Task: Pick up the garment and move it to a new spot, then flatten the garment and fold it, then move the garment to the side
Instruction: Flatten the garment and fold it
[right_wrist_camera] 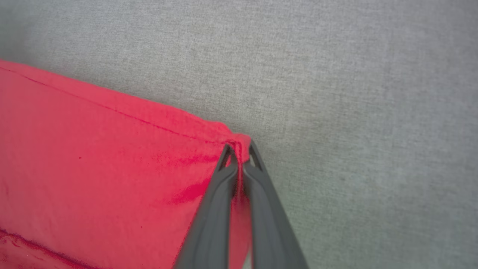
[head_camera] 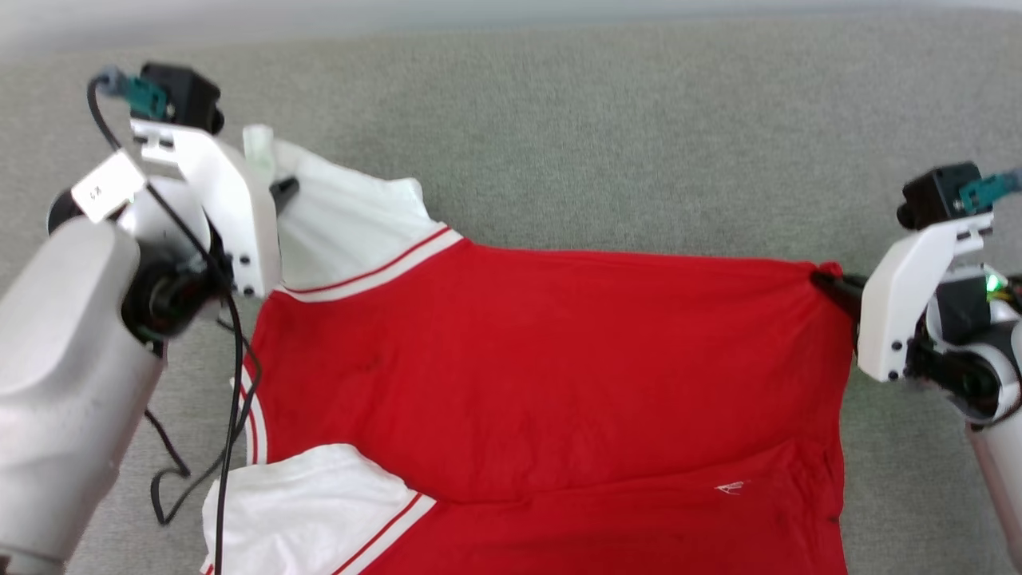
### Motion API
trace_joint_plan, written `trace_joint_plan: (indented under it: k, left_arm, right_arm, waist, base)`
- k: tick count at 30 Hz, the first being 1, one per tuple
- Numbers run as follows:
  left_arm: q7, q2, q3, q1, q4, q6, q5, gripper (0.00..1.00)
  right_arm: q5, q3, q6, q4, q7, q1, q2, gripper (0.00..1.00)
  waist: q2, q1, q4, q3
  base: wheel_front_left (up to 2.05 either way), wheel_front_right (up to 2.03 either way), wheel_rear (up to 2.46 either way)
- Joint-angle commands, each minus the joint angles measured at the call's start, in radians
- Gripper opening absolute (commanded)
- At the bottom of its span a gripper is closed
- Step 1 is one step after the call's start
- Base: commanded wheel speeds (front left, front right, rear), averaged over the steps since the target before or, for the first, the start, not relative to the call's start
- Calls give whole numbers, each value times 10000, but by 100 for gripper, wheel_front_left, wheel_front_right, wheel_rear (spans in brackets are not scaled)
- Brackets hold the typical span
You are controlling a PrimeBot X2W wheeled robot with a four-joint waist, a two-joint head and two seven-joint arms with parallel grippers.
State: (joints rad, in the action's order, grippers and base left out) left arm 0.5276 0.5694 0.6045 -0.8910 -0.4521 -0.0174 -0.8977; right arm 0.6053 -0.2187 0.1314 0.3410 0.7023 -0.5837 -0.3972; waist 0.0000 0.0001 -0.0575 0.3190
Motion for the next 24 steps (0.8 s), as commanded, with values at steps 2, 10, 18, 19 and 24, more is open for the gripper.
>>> trace_joint_plan:
  k: [2, 10, 18, 19, 24]
  left_arm:
    - [-379, 118, -78, 658, 197, 2, -40, 0]
    - [-1598, 465, -501, 3126, 1496, 564, -533, 0]
    - [-2559, 623, -640, 5958, 2784, 1136, -1034, 0]
    - [-2674, 603, -656, 6292, 2899, 1232, -1109, 0]
    - [-3003, 719, -684, 7642, 3347, 1730, -1244, 0]
  right_arm:
    - [-146, 312, -16, -225, -231, 605, 63, 0]
    - [-474, 1066, -16, -973, -714, 2600, 413, 0]
    - [-626, 1537, -16, -1465, -1156, 4377, 934, 0]
    - [-661, 1607, -16, -1516, -1248, 4563, 1007, 0]
    - [-710, 1899, -16, -1576, -1513, 5452, 1305, 0]
  waist:
    - [0, -1, 152, -566]
    - [0, -1, 396, -1241]
    - [0, -1, 497, -1788]
    - [0, -1, 496, -1846]
    - [0, -1, 536, -2035]
  base:
    - [0, 0, 0]
    - [0, 0, 0]
    - [0, 0, 0]
    - [0, 0, 0]
    - [0, 0, 0]
